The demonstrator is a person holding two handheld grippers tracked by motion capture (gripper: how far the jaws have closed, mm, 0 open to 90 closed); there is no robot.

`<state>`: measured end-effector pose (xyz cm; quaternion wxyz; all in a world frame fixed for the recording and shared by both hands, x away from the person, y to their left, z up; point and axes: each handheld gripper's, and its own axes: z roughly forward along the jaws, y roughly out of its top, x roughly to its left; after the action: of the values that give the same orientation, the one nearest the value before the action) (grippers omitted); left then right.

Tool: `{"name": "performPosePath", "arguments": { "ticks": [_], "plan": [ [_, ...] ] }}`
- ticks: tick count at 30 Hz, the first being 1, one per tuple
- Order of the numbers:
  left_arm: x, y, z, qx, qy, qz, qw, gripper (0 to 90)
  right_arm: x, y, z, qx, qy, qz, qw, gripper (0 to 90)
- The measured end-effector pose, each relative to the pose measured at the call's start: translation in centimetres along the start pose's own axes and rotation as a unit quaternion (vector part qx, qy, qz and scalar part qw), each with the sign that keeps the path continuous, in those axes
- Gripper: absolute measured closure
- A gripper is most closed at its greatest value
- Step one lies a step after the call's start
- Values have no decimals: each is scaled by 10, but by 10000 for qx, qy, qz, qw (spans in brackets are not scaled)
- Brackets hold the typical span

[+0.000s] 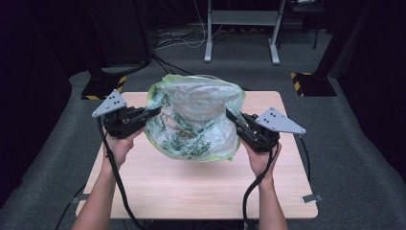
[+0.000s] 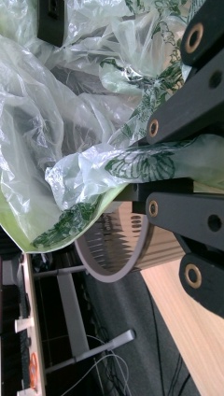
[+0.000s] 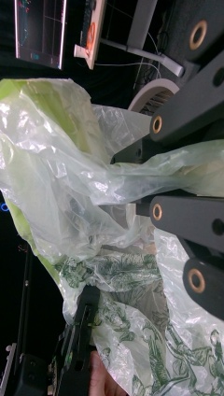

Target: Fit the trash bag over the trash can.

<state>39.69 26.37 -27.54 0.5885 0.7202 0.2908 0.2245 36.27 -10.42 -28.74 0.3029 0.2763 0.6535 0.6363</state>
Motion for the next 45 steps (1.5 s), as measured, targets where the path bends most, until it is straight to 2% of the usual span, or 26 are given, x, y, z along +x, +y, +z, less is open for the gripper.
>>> {"name": "performPosePath", "arguments": {
  "ticks": [14,23,25,38,45],
  "plan": [
    [8,17,12,-16,36,29,10000,867,-5,11,8,-32,-55,-28,10000,846],
    [15,27,19,4,123,47,9999,867,-15,18,13,-71,-110,16,9999,846],
    [18,29,21,3,111,-20,9999,866,-18,18,15,-60,-104,68,9999,846],
    [32,40,39,101,174,-113,9997,867,-33,25,26,-15,-233,178,9996,845],
    [37,50,40,44,242,-107,9996,867,-37,33,32,-53,-279,182,9994,844]
  ]
}}
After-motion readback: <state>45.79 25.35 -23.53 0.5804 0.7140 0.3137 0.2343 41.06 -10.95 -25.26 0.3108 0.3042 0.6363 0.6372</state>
